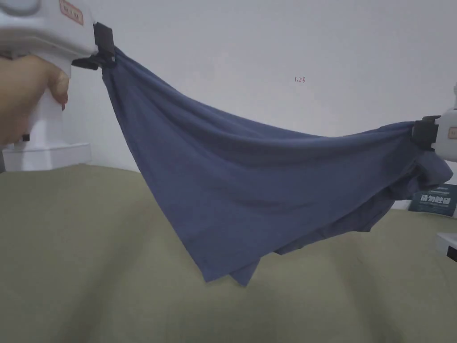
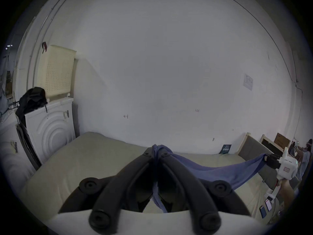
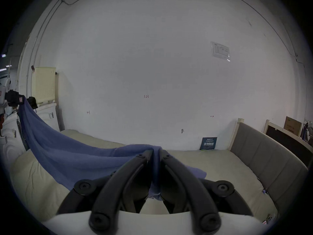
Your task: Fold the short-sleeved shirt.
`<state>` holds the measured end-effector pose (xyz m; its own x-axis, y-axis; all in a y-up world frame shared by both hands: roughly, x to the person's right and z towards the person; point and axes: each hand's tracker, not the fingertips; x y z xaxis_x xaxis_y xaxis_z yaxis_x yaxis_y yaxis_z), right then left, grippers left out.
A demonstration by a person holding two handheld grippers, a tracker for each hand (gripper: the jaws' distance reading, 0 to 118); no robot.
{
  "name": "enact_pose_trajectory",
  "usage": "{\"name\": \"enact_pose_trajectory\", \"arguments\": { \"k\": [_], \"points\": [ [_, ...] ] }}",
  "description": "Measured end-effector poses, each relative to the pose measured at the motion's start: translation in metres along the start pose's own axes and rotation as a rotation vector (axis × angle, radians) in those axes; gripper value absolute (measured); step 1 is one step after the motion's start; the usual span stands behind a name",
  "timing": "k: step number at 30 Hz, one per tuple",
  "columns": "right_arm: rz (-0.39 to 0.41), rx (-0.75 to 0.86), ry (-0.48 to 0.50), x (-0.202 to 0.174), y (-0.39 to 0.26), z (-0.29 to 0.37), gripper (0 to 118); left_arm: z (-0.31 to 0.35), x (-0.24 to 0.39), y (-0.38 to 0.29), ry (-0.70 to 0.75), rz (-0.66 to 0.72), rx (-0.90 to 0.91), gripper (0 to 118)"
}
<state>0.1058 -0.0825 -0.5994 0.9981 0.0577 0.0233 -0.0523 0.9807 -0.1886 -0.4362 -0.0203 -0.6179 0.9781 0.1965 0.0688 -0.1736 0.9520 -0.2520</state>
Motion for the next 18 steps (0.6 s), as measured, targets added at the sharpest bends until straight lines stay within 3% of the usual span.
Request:
{"name": "enact_pose_trajectory", "arguments": {
  "k": [8,9,11,12,13,16,18],
  "points": [
    [-0.001,-0.068,0.022,0.002,-0.015,0.004,11,0.022,-0.008,-0.078,-0.049,-0.028,-0.125,3],
    [-0.037,-0.145,-0.008,0.015,-0.054,0.012,11,0.027,-0.01,-0.089,-0.055,-0.023,-0.135,3],
    [-0.054,-0.171,-0.004,0.02,-0.059,0.013,11,0.04,-0.013,-0.11,-0.059,-0.02,-0.167,3],
    [-0.029,-0.123,0.052,0.03,-0.093,0.033,11,0.049,-0.016,-0.124,-0.055,-0.007,-0.178,3],
    [-0.039,-0.147,0.048,0.039,-0.122,0.05,11,0.054,-0.018,-0.131,-0.06,0.006,-0.197,3],
    [-0.057,-0.184,0.05,0.055,-0.157,0.072,11,0.082,-0.026,-0.175,-0.051,0.027,-0.237,3],
    [-0.026,-0.131,0.085,0.048,-0.171,0.114,11,0.103,-0.032,-0.208,-0.051,0.04,-0.27,3]
  ]
}}
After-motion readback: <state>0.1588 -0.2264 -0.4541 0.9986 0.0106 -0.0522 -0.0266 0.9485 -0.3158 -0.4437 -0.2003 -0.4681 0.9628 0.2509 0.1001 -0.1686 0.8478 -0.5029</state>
